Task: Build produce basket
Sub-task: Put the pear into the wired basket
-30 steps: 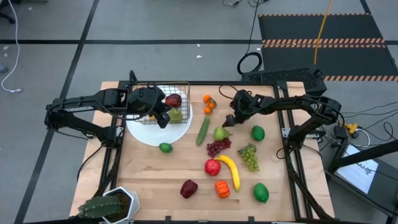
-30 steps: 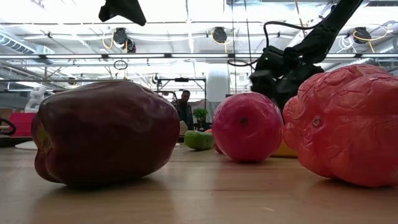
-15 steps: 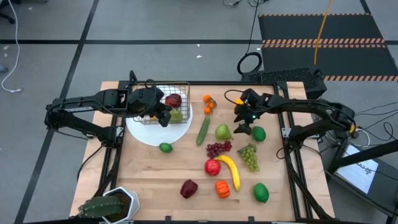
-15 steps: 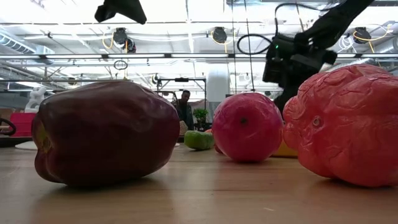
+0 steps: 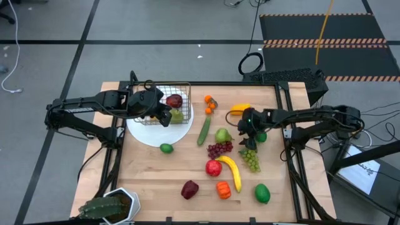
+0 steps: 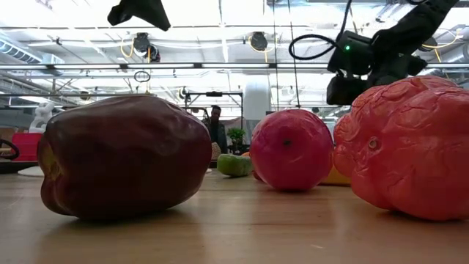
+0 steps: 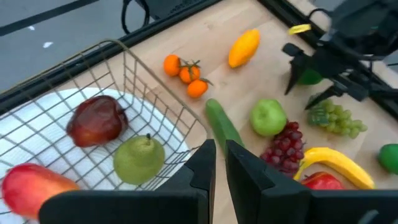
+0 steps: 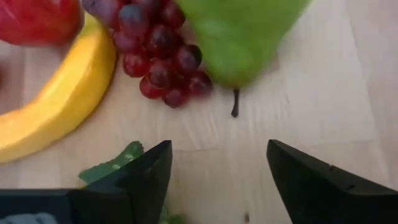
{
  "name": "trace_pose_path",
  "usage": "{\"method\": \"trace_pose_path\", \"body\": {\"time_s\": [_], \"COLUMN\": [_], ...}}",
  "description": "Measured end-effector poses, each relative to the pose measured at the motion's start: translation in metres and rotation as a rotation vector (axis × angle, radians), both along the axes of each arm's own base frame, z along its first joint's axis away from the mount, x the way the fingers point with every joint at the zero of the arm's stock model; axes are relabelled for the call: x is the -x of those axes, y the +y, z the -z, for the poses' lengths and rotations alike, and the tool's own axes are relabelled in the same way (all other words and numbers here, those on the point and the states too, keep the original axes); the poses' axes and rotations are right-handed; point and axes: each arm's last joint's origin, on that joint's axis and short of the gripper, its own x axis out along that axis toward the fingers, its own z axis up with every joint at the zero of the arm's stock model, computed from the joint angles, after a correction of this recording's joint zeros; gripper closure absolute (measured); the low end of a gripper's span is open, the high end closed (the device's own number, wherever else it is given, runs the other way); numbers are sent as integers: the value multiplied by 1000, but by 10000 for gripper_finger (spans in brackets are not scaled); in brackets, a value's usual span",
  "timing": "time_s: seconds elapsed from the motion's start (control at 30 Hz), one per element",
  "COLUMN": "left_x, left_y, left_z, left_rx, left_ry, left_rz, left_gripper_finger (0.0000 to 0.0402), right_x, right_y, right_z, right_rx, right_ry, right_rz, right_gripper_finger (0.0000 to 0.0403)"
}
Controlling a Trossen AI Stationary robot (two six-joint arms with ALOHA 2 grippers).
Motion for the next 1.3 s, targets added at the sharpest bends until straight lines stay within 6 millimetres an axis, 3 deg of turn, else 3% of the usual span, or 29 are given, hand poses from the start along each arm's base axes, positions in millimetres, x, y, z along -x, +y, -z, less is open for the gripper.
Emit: {"method": "trace_pose_path", "body": {"time_s": [0.33,0.67,1.03,1.3], "left_x": [2,2,4,4], "left_y": [2,2,3,3], "left_z": [1,1,2,2], "left_rx": [-25,-3,-55,-53], "left_ry": [17,-5,25,27], "left_rz": [-57,-101,-108,-113], "left_gripper_finger": [366,366,366,366], "right_x": [-5,12,16,7], "right_y": [10,13,23,36], "right_z": [10,31,41,49], "right_rx": [214,183,137,156], "right_ry": [-153,-141,-197,-225], "right_rz": [-20,16,33,2], "right_gripper_finger": [211,251,262,262]}}
